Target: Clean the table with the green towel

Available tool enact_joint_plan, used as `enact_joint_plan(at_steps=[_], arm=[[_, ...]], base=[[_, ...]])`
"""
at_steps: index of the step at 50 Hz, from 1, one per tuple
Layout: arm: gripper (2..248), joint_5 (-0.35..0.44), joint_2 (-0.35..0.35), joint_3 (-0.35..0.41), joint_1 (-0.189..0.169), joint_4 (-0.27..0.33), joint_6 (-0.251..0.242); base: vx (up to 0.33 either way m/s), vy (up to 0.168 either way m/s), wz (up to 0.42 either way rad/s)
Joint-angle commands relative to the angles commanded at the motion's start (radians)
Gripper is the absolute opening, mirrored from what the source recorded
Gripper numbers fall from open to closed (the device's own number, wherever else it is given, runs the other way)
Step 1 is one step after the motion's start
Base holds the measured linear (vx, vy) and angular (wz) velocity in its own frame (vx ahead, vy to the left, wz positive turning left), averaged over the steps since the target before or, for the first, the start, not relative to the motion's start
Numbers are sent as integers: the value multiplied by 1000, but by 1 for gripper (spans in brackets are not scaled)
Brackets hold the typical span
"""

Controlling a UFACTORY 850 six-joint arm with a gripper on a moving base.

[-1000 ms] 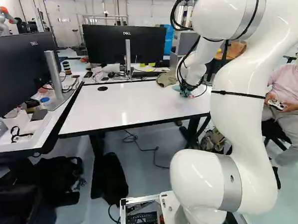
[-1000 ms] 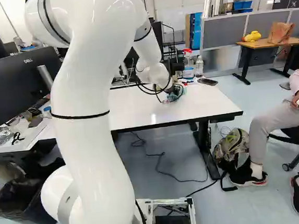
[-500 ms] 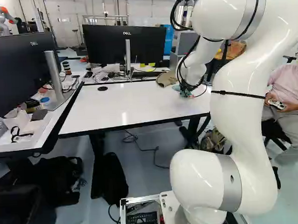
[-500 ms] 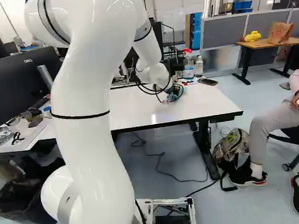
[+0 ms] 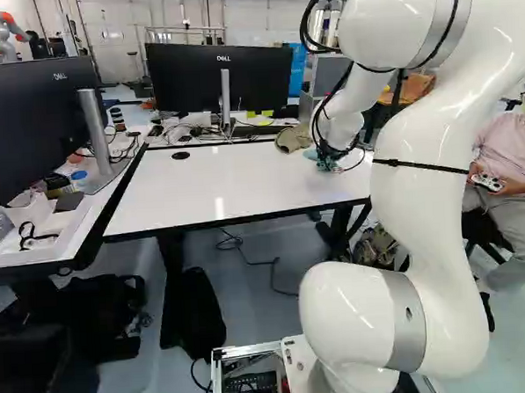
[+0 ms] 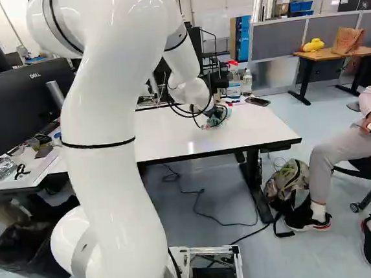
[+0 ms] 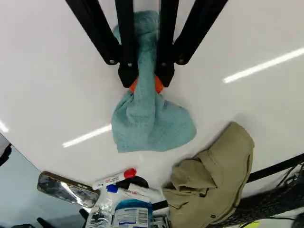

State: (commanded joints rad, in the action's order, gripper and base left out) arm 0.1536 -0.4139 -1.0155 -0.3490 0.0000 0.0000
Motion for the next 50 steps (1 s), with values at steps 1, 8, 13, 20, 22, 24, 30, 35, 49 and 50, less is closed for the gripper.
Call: enact_joint_plan(at_steps=[1,8,13,20,22,24,30,35,49,50], arm=[[50,0,4,5,0,0,0],[50,0,34,44,0,0,0],[50,0,56,71,0,0,0],[50,0,85,107,-7,0,0],[50,0,92,116,-10,0,0],[50,0,97,123,-13,0,0],[50,0,99,125,-27,0,0],[50,0,87,110,-39,0,0],[50,0,30,38,-55,0,0],[50,0,26,33,-55,0,0]], base=[[0,0,0],[0,0,0],[0,0,0],[0,0,0],[0,0,0],[0,0,0],[0,0,0],[0,0,0],[0,0,0],[0,0,0]])
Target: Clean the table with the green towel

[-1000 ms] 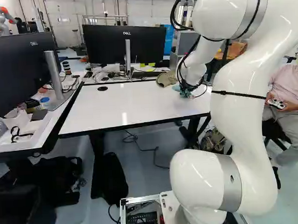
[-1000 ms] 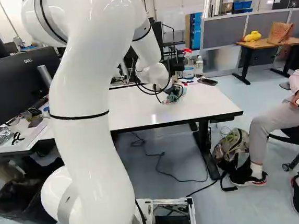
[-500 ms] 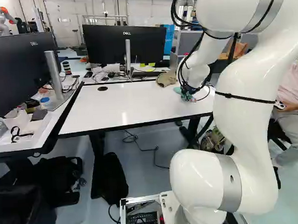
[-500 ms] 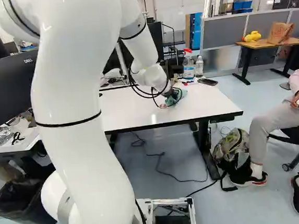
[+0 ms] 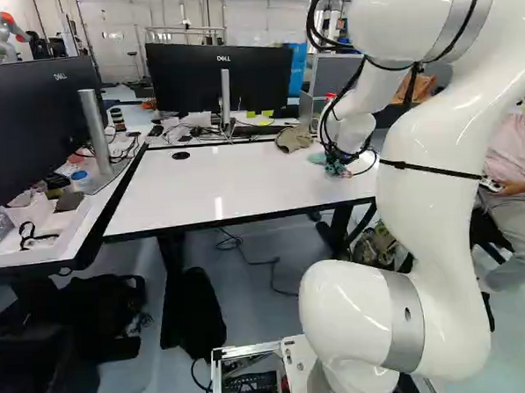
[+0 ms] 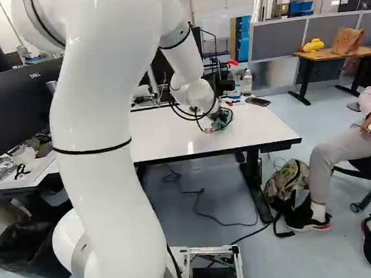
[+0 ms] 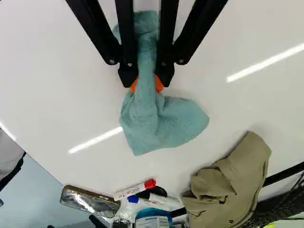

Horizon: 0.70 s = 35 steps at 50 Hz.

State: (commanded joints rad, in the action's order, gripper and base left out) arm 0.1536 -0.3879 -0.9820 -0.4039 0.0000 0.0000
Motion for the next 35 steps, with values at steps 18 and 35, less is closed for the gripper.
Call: enact_joint_plan(at_steps=[18,35], arm=[[50,0,-72,-93,14,0,0],[50,0,-128,-166,47,0,0]], base=[[0,0,0],[0,0,0]])
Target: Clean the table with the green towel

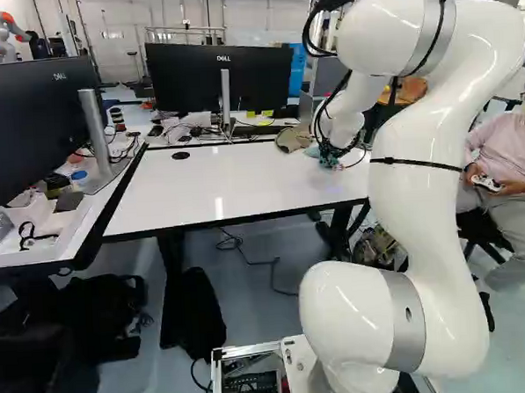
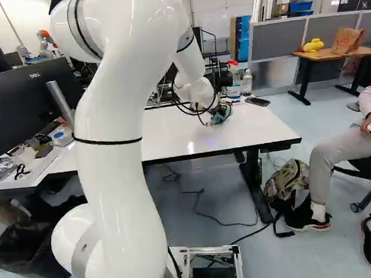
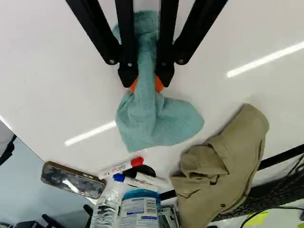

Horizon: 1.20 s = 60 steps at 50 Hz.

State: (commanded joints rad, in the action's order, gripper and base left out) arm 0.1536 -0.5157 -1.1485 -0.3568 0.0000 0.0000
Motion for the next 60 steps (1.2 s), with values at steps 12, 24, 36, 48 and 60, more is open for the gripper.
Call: enact_joint_plan(at_steps=[12,24,36,48,60], arm=[[50,0,0,1,28,0,0],[50,0,41,55,42,0,0],[50,0,90,119,38,0,0],[50,0,137,178,24,0,0],[50,0,153,199,-6,0,0]], base=[[0,0,0],[0,0,0],[0,0,0],[0,0,0],[0,0,0]])
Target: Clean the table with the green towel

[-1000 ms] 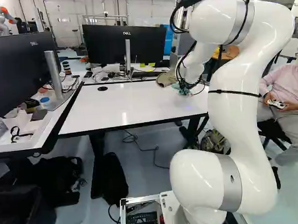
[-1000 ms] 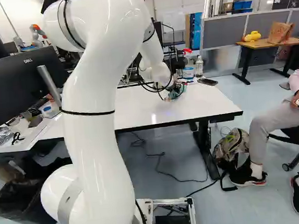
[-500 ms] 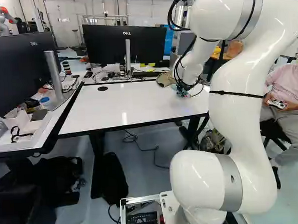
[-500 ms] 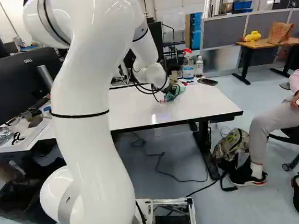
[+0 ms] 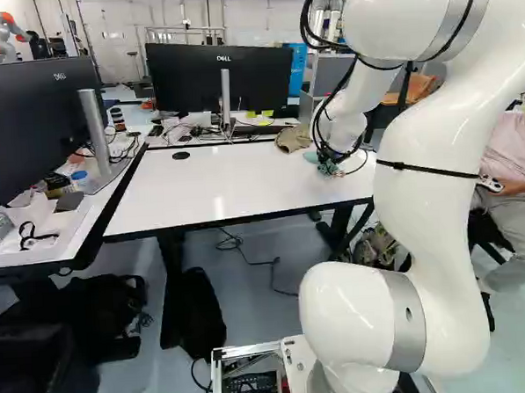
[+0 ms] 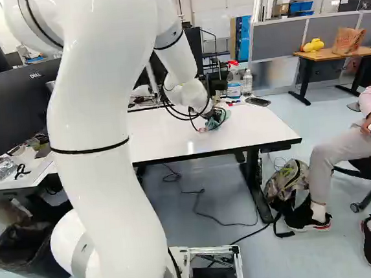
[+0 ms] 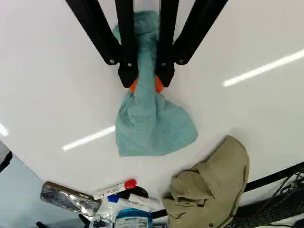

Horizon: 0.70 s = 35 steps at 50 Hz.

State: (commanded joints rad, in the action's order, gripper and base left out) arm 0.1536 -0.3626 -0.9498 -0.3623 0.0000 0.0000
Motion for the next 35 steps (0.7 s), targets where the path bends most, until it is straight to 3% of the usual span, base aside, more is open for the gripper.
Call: enact_joint_plan(at_steps=[18,35], arm=[[50,0,-36,-46,-44,0,0],[50,0,-103,-132,-41,0,0]], base=[[0,0,0],[0,0,0]])
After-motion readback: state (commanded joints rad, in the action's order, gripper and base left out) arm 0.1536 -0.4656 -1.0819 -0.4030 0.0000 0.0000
